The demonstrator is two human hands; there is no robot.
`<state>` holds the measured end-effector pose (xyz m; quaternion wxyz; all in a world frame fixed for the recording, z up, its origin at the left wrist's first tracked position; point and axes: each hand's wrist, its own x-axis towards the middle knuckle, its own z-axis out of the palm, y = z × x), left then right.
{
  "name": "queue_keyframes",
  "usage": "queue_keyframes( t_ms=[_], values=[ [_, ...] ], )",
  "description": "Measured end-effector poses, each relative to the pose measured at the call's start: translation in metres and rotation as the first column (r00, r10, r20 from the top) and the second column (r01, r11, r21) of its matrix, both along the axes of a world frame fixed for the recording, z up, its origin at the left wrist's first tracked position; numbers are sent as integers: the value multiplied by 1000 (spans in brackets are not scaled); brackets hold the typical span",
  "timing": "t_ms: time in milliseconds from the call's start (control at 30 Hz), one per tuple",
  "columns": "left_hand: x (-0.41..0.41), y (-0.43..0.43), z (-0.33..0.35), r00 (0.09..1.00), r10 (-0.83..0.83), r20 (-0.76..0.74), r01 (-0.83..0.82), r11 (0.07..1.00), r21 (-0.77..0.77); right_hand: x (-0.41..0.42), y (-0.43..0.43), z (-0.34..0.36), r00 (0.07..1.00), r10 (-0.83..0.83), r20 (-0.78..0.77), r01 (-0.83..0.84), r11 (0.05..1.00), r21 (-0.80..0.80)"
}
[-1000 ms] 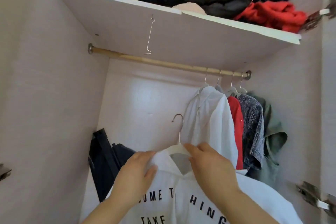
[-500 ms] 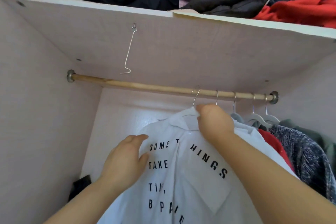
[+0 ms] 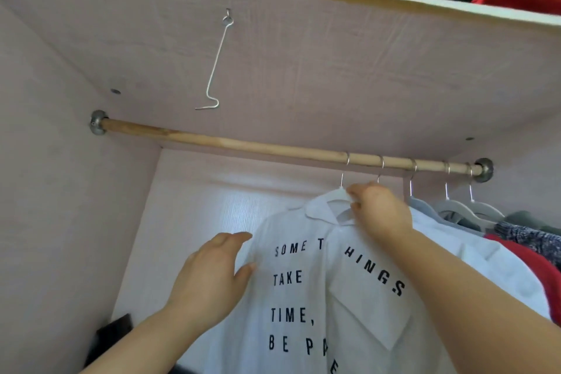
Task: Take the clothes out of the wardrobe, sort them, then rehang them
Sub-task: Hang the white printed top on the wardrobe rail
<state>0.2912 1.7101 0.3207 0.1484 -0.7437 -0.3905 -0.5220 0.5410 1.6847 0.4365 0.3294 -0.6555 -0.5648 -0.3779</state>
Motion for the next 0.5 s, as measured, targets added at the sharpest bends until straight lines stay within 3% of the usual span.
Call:
queue_keyframes(
  t_ms=[233,300,400,500],
  values=[
    [2,18,-29,1000,-21,-20,19,995,-94,20,15,-28,996,46,80,-55,992,110],
    [2,21,-39,999,-32,-10,31,991,-129,22,20,-44,986,35,163,-66,979,192],
    [0,20,-58,999,-38,-10,35,982,-187,15,24,-87,965,-25,261,-50,960,277],
    [-5,14,-88,999,-28,-36,17,962,-272,-4,25,-158,944,100,313,-178,957,230]
  ],
)
